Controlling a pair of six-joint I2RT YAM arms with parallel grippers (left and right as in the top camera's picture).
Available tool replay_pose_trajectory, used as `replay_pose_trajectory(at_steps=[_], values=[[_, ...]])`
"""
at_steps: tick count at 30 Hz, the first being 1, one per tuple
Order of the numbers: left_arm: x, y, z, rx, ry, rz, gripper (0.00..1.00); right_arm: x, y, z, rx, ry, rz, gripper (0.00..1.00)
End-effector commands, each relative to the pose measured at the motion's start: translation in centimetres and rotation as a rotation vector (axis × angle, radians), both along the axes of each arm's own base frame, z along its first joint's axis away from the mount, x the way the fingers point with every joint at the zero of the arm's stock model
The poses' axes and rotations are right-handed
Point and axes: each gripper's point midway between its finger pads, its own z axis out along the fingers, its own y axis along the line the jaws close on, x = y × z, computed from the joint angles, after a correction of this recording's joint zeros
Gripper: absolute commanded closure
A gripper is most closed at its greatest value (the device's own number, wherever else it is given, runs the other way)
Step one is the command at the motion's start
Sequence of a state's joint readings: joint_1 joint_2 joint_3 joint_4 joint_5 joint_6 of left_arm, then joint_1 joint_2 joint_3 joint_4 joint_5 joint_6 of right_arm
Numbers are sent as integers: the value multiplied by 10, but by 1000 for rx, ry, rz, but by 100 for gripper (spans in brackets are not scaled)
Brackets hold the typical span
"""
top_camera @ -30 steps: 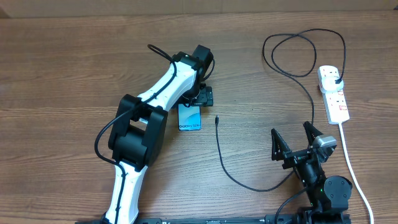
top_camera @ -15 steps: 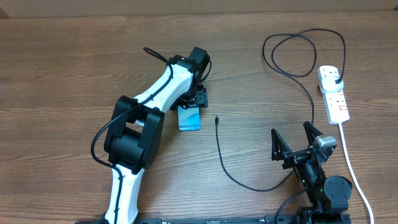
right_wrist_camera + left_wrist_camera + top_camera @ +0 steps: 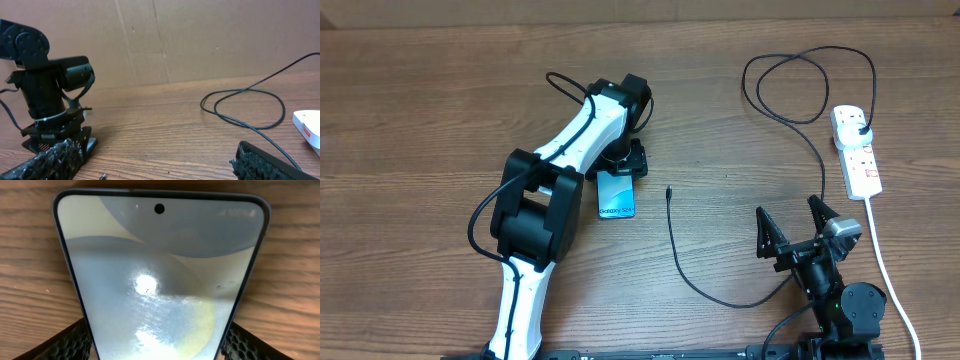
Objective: Plug charger to phone and switch on socket
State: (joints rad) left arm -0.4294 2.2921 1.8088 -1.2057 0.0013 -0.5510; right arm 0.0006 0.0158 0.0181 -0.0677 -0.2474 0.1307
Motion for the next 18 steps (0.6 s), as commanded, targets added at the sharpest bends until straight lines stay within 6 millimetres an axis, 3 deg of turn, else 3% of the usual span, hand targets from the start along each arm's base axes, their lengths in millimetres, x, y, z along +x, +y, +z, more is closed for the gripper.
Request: replay_pose_trajectory(at_steps=[1, 9, 13, 18], values=[[6, -28, 19, -164, 13, -21, 23, 0, 0, -2, -1, -3, 0, 0], [-16, -54, 37, -448, 160, -58, 24, 0, 0, -2, -1, -3, 0, 0], [-26, -72, 66, -727, 248, -50, 24, 0, 0, -2, -1, -3, 0, 0], [-23, -83, 107, -1030, 301, 9, 23, 0, 0, -2, -1, -3, 0, 0]])
